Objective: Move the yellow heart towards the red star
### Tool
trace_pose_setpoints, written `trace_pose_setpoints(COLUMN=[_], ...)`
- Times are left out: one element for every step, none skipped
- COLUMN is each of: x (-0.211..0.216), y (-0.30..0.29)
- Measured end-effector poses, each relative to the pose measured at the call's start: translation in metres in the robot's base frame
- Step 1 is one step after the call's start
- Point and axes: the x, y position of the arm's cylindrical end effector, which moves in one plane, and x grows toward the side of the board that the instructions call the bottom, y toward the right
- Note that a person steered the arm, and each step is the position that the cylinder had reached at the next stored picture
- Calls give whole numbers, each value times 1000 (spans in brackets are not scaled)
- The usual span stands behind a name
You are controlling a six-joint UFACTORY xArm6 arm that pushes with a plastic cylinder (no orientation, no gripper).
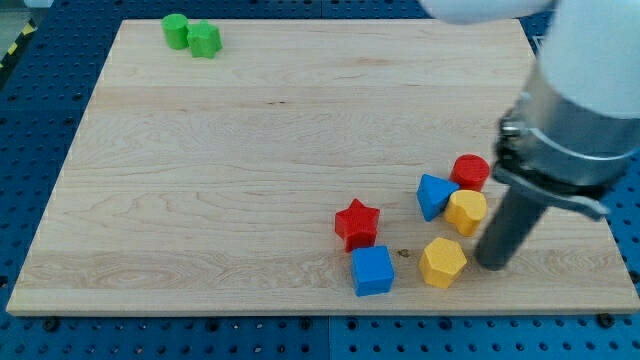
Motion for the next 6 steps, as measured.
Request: trace_pose_setpoints(x=[-13,-49,-50,-50,-50,-50], y=[34,29,5,-27,-52,-54])
